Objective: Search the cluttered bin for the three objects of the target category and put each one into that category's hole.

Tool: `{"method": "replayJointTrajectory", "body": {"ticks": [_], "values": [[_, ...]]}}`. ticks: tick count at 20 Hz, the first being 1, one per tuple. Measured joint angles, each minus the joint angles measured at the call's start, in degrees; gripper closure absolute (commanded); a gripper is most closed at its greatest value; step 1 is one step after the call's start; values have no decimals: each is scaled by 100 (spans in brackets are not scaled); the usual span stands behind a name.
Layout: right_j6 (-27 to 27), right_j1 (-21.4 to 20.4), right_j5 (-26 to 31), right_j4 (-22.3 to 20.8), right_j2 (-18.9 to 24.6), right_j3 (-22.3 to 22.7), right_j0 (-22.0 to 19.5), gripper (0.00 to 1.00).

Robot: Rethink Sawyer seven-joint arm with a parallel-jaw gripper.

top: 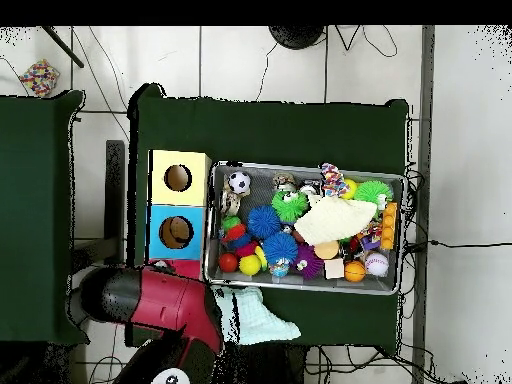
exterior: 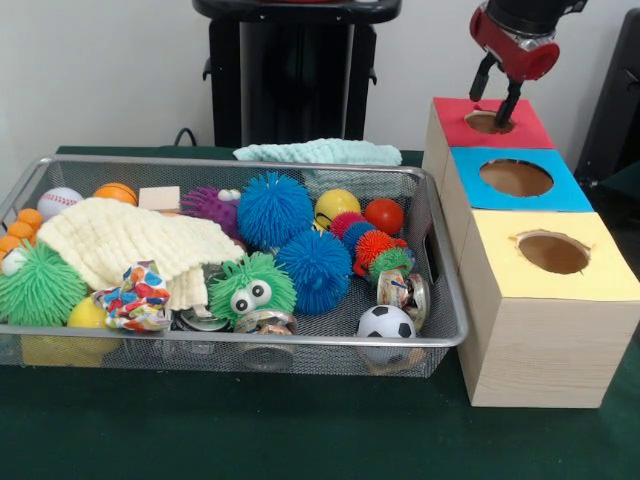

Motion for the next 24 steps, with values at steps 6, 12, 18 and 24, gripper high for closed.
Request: {"method": "replayJointTrajectory", "body": {"ticks": [6, 12, 18, 24], "values": [[0, -94, 167, -2, -151, -376, -1, 0], [0, -64, 412, -208, -427, -922, -25, 0], [0, 112, 417, -611, -472, -1594, -521, 0], [-58, 572, 416, -1213, -261, -2537, -1519, 0]]}}
